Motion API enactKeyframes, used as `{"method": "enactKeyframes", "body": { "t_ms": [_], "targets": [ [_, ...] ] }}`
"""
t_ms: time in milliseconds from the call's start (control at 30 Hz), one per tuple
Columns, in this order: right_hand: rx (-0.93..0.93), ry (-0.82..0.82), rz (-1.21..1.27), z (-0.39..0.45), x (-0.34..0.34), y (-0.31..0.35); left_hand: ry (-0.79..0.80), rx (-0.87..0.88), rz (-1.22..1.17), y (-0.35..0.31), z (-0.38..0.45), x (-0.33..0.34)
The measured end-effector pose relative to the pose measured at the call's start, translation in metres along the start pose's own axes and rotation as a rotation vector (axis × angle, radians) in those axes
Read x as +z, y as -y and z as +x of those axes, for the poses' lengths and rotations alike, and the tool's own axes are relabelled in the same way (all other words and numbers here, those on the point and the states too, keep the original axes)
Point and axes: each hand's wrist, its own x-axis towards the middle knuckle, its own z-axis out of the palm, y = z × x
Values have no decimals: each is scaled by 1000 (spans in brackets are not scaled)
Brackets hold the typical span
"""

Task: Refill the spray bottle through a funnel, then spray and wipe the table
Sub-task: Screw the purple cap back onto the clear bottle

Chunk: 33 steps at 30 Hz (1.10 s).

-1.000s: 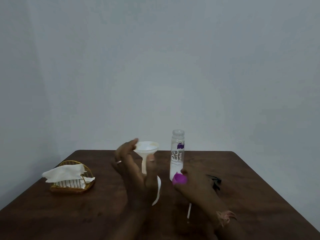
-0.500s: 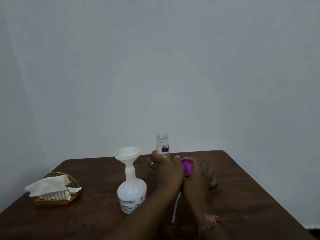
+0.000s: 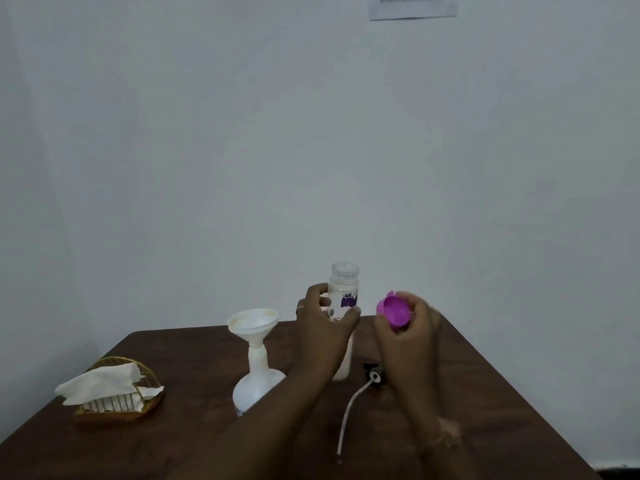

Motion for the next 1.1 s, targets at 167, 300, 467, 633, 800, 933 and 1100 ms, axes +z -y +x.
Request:
{"method": "enactKeyframes", "body": {
  "t_ms": [167,300,467,633,800,933,1100],
  "targets": [
    [-165,118,36,38,-27,71,58,81,-25,-44,-24,-44],
    [-223,278,-59,65,-29,121,94,141,-79,-92,-18,-78],
    [-246,511,-4,54,-25,153,187,183,155,-128,-16,-159],
    [-254,792,101,30,-17,145,216,91,342,-99,-51,-181],
    [-324,972,5,30,-8,157,201,47,216,-80,-57,-173],
    [-434,1056,-138,39,-6,175,163,57,151,-70,-60,-172],
    [-485,1176,-284,29,-1,167,157,32,84,-50,-76,-166]
  ]
}}
